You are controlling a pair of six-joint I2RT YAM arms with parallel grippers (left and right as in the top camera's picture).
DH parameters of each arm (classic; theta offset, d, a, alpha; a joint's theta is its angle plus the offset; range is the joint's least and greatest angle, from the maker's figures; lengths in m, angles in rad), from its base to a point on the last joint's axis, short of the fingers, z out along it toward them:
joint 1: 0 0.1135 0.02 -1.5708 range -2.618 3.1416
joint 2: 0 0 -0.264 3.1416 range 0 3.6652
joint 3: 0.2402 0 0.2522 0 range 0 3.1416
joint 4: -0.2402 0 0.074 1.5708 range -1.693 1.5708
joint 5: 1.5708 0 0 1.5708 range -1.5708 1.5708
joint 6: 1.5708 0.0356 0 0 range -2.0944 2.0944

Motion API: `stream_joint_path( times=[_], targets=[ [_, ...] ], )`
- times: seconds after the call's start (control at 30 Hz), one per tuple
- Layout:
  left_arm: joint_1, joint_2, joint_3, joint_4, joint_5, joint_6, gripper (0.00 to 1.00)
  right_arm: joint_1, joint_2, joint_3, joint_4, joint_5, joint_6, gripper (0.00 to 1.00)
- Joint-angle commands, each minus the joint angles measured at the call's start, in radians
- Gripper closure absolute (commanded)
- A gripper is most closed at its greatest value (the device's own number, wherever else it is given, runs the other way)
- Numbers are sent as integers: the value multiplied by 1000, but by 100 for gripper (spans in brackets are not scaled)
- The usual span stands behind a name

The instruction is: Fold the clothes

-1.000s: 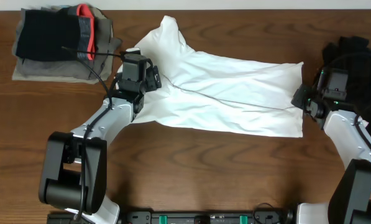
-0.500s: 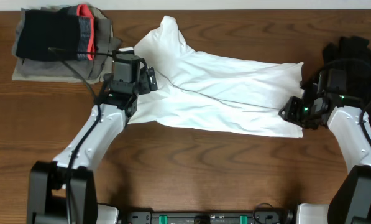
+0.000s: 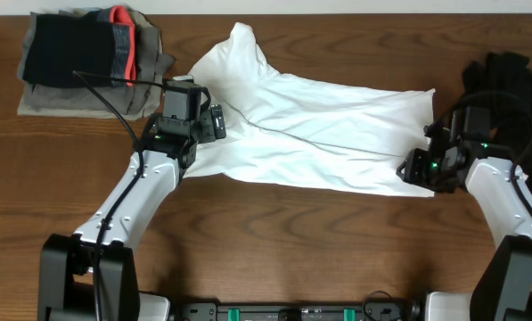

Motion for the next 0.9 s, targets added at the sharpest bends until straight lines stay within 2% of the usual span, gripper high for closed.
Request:
stream_joint_path(
  times=[0.0,0.43,0.87],
  targets=[
    [0,10,11,-1,2,13,2,3,35,-15,26,31,16,59],
    [0,10,11,-1,2,13,2,3,195,-15,172,18,58,60],
    [0,10,11,-1,2,13,2,3,196,8,535,23,136,58]
  ],
)
